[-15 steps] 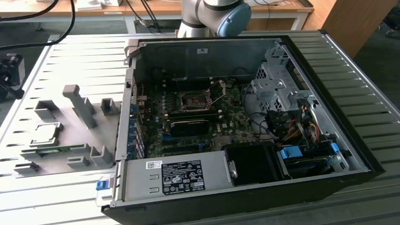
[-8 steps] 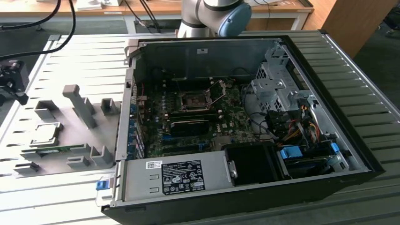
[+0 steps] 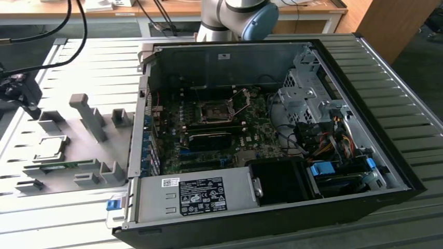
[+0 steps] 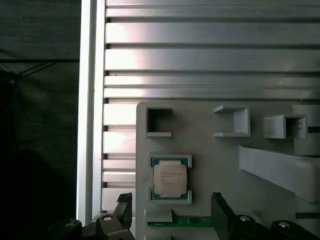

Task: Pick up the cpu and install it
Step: 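Pick up the cpu and move it towards the insertion slot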

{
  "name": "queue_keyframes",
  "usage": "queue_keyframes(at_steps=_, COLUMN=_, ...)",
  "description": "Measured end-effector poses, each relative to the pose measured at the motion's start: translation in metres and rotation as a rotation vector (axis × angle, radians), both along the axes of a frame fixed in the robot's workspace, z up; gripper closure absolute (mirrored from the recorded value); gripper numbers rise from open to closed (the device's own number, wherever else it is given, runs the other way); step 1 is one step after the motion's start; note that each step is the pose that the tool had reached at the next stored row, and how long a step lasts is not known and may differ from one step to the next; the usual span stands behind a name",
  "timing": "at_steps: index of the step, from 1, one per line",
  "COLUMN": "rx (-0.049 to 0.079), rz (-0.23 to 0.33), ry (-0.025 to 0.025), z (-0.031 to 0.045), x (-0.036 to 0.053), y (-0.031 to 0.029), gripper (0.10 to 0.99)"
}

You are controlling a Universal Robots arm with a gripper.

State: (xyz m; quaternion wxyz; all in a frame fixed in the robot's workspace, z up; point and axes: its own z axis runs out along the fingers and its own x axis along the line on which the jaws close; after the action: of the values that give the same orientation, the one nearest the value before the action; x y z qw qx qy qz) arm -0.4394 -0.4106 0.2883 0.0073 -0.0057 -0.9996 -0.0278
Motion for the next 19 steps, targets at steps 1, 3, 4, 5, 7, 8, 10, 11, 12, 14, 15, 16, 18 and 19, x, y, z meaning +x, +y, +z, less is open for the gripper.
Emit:
queue_keyframes(at_steps=1, rx=0.001, rz=0.0, ry=0.0001, z=-0.0017, x=0.0, y=-0.0002, gripper=0.341)
queue_keyframes(at_steps=3, rx=0.003, rz=0.0, ry=0.0001, z=-0.0054, x=0.0001, y=-0.0007, gripper=0.278)
queue_keyframes(at_steps=4, rx=0.004, rz=0.0, ry=0.0, z=-0.0072, x=0.0, y=-0.0009, gripper=0.278)
queue_keyframes(at_steps=5, rx=0.008, rz=0.0, ry=0.0001, z=-0.0085, x=0.0, y=-0.0009, gripper=0.278)
queue_keyframes(at_steps=7, rx=0.013, rz=0.0, ry=0.0003, z=-0.0107, x=0.0, y=-0.0009, gripper=0.278)
queue_keyframes(at_steps=8, rx=0.015, rz=0.0, ry=0.0004, z=-0.012, x=0.0, y=-0.0009, gripper=0.278)
queue_keyframes(at_steps=10, rx=0.016, rz=0.0, ry=0.0004, z=-0.0154, x=0.0, y=-0.0009, gripper=0.278)
queue_keyframes(at_steps=11, rx=0.016, rz=0.0, ry=0.0005, z=-0.0171, x=0.0, y=-0.0009, gripper=0.278)
queue_keyframes(at_steps=12, rx=0.016, rz=-0.001, ry=0.0006, z=-0.0189, x=0.0, y=-0.0009, gripper=0.278)
queue_keyframes(at_steps=14, rx=0.016, rz=-0.002, ry=0.0006, z=-0.0225, x=0.0, y=-0.0009, gripper=0.278)
queue_keyframes(at_steps=15, rx=0.016, rz=-0.002, ry=0.0006, z=-0.0245, x=0.0, y=-0.0009, gripper=0.278)
queue_keyframes(at_steps=16, rx=0.016, rz=-0.002, ry=0.0006, z=-0.0259, x=0.0, y=-0.0009, gripper=0.278)
queue_keyframes(at_steps=18, rx=0.016, rz=-0.003, ry=0.0008, z=-0.0281, x=0.0, y=-0.0009, gripper=0.278)
queue_keyframes(at_steps=19, rx=0.016, rz=-0.003, ry=0.0009, z=-0.0293, x=0.0, y=-0.0009, gripper=0.278)
